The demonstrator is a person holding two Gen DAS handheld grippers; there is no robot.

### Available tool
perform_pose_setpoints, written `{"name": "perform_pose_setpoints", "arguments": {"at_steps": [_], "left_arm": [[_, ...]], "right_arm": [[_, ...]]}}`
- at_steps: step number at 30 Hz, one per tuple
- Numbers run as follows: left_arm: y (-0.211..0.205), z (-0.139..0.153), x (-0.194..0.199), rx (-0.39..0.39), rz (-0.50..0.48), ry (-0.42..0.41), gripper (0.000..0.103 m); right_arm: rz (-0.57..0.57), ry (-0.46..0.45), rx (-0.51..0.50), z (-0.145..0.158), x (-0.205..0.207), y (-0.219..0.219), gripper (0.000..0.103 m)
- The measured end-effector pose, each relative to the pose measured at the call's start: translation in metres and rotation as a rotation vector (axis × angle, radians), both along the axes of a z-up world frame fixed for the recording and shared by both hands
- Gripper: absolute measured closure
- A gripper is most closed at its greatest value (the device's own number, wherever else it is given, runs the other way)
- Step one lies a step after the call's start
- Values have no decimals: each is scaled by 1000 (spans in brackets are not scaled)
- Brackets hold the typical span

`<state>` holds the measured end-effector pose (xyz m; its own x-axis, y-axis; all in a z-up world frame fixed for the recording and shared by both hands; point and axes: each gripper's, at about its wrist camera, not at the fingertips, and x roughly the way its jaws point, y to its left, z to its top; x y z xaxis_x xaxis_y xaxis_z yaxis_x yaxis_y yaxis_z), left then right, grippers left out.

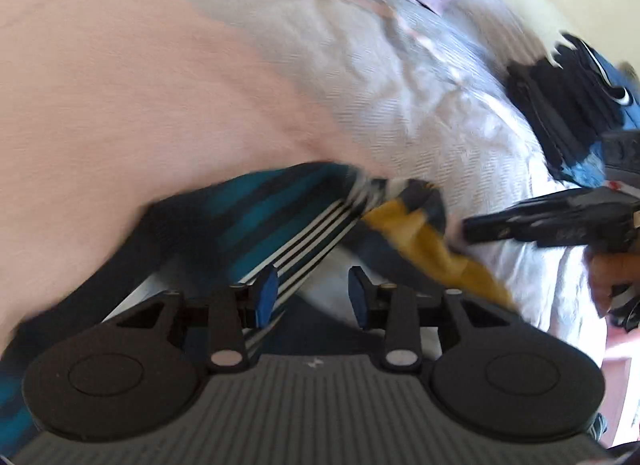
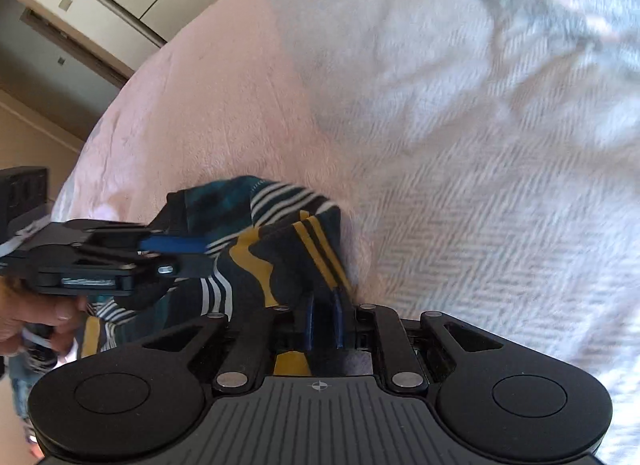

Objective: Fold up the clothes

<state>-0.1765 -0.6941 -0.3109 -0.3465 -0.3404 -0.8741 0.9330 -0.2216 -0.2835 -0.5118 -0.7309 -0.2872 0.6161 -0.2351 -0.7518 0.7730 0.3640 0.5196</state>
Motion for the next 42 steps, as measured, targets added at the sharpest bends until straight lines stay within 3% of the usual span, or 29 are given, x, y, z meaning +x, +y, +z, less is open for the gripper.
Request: {"name": "perform_pose_setpoints", "arguments": {"at_steps": [3,5,7,9,15,18,22,26,31,33,35,42], "left_arm": [[46,17,36,0,100,-42,69],[81,9,51,59,168,-76,69],[115,-3,62,114,218,-125,69],[144,-8,71,129,250,-153,69],[218,16,70,103,352,-194,69],[257,28,53,99,321,-239,65],[317,39,21,62,201,-317,59],[384,49,-16,-43,55,-296,45],[477,52,-72,-152,-247,-358,38],[513,52,-90,-208,-323,-371,27],[543,45,-108,-255,-391,-412,26],[594,-12,-151,-339,-532,-756,25]], "right_arm": [[48,-14,-76,16,-3,22,90],[113,-23,-113,21,2,39,87],[194,0,-74,8,19,49,60],[210,42,-15,-7,27,54,57],[263,111,-87,24,31,75,55],[334,135,-106,34,37,100,30],[416,207,-136,40,34,150,28],[470,280,-150,47,20,215,28],[460,327,-140,52,10,293,28],[478,341,-133,56,10,316,28],[509,362,-161,61,10,337,28],[641,433,-239,56,-7,381,28]]}}
